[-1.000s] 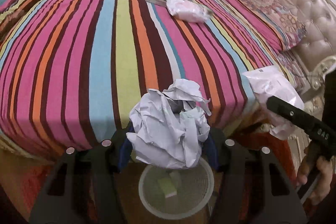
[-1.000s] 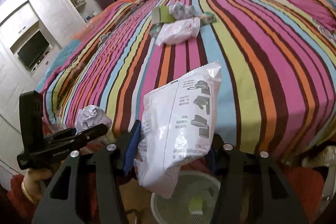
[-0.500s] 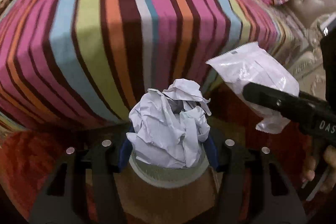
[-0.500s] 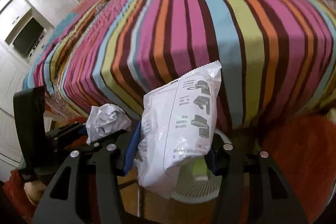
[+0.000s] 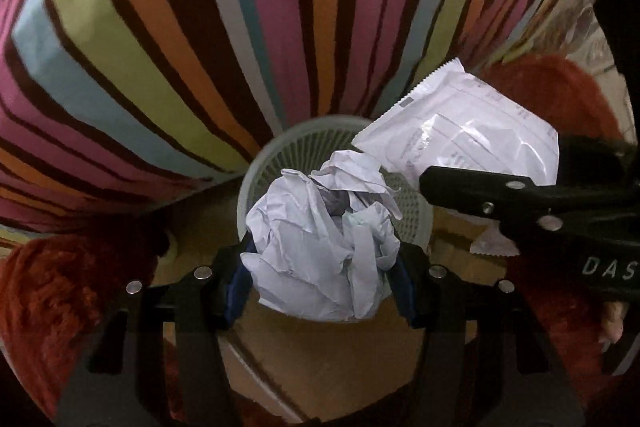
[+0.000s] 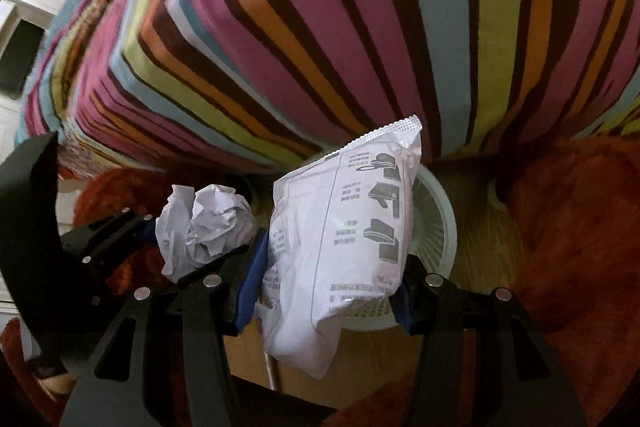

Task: Collect trash
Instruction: 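Carry the crumpled paper with the left tool while the right tool carries the packet to the wastebasket, then open the left tool over the basket while the right tool releases the packet into it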

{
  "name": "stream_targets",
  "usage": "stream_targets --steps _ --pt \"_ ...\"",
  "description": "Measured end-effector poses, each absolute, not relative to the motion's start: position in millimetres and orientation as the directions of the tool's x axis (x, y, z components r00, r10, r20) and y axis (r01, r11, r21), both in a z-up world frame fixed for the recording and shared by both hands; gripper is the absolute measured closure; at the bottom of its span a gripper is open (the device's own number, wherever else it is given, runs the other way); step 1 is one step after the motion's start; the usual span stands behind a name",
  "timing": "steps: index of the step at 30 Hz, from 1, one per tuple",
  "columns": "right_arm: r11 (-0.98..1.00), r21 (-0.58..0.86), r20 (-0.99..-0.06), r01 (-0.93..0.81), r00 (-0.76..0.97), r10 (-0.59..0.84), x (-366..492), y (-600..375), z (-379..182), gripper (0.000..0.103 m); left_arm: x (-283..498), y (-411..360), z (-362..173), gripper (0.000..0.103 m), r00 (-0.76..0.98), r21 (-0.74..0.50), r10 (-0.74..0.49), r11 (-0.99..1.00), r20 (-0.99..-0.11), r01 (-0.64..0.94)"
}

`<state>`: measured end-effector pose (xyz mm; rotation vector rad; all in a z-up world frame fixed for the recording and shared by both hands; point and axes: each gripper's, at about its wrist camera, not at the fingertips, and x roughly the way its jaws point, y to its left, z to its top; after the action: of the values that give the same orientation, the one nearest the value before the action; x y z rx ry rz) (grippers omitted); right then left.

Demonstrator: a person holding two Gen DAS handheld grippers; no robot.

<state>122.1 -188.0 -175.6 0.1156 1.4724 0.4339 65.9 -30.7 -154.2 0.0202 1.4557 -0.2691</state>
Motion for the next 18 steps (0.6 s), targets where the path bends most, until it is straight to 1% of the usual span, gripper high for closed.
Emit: stream_targets --steps 6,18 --pt "0.935 0.293 -0.956 -0.2 -0.061 0.286 129.3 -181.4 -198.5 0.052 75.5 -34.1 -182.5 0.046 -0.014 -0.159 -0.159 0.971 -0.987 0.181" --pt "0.95 0.304 -0.934 -0.067 -0.216 0.284 142.7 -177.9 -250.8 0.052 84.8 -32.7 -232.1 0.046 -0.151 -0.212 -0.198 0.973 -0.969 0.089"
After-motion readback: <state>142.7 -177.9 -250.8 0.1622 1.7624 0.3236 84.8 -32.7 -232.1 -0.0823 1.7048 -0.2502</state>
